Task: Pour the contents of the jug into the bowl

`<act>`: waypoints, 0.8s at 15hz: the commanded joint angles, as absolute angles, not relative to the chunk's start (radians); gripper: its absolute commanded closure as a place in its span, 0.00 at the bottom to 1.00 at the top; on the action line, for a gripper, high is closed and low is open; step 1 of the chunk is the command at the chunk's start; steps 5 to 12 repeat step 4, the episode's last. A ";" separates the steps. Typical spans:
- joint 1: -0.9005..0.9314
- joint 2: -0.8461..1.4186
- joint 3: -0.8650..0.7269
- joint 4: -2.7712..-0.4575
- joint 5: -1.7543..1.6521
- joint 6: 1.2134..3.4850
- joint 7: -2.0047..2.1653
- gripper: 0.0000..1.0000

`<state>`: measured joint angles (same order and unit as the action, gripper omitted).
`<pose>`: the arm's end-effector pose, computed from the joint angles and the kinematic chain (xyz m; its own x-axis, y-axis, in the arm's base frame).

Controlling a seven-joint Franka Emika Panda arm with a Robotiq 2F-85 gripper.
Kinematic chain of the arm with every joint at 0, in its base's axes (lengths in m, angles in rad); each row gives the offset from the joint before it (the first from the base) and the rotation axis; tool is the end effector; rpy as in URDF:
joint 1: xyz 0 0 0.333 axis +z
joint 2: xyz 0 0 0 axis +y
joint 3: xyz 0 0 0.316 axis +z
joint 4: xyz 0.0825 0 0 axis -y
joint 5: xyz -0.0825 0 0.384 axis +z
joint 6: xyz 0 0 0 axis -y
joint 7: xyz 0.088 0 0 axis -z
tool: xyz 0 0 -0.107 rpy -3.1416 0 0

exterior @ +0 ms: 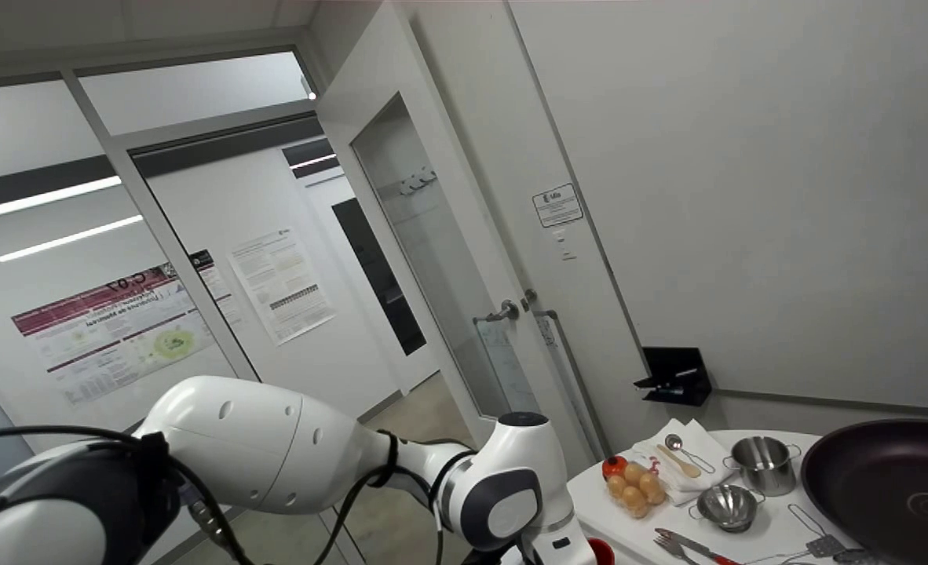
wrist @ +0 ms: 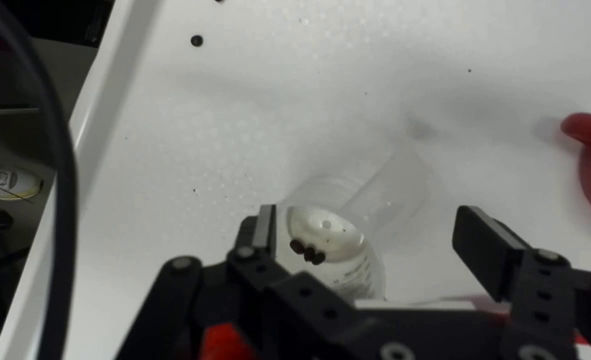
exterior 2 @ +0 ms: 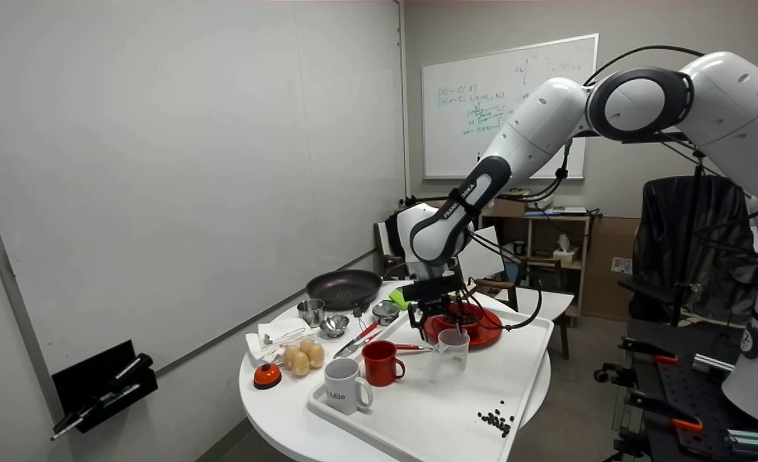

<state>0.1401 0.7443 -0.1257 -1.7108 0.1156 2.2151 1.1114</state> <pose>0.6428 0.0181 0.1430 0.3938 -0.9146 -0.0918 -0.8900 -0.4044 0.2108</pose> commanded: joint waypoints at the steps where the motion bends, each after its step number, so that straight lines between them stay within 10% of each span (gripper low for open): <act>1: 0.088 0.603 -0.118 -1.807 0.142 2.265 1.085 0.00; 12: 0.097 0.678 -0.119 -1.725 0.112 2.223 1.113 0.00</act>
